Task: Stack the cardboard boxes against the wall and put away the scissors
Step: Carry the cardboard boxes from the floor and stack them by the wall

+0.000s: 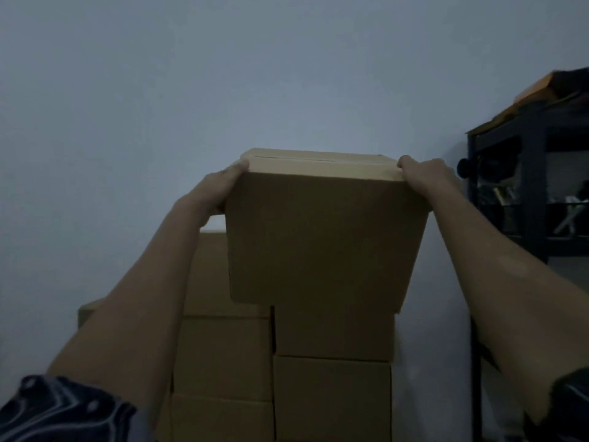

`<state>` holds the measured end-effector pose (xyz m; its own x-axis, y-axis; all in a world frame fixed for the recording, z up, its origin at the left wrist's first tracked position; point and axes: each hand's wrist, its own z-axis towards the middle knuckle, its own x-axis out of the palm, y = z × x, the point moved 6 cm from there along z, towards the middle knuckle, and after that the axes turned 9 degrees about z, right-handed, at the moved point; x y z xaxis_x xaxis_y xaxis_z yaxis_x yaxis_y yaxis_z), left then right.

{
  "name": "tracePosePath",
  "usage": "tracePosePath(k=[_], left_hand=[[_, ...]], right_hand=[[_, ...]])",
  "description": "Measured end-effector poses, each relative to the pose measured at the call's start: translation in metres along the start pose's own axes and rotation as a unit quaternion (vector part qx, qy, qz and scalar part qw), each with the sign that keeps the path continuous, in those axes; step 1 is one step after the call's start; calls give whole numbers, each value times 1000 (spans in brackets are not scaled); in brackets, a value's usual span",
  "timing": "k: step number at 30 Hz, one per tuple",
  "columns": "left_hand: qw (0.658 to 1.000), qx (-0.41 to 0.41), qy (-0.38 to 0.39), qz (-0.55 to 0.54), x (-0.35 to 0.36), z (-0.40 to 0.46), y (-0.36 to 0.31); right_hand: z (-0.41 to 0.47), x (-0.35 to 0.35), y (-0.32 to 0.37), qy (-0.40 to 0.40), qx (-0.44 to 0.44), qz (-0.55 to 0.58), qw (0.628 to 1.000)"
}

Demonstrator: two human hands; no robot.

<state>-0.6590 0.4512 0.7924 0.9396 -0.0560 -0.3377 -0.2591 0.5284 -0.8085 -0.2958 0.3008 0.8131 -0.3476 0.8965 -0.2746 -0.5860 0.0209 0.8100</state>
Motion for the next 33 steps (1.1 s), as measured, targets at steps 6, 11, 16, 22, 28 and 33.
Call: tracePosePath(k=[6, 11, 16, 22, 28, 33], left_hand=[[994, 107, -8, -15, 21, 78, -23], [981, 189, -15, -43, 34, 127, -35], [962, 256, 1, -96, 73, 152, -24], [967, 229, -30, -106, 119, 174, 27], [975, 194, -74, -84, 129, 214, 91], [980, 165, -111, -8, 123, 249, 107]], right_hand=[[46, 6, -18, -77, 37, 30, 996], [74, -7, -13, -130, 48, 36, 990], [94, -27, -17, -197, 43, 23, 979], [123, 4, -26, -171, 12, -7, 985], [161, 82, -40, -110, -38, 14, 993], [179, 140, -49, -31, -89, 136, 986]])
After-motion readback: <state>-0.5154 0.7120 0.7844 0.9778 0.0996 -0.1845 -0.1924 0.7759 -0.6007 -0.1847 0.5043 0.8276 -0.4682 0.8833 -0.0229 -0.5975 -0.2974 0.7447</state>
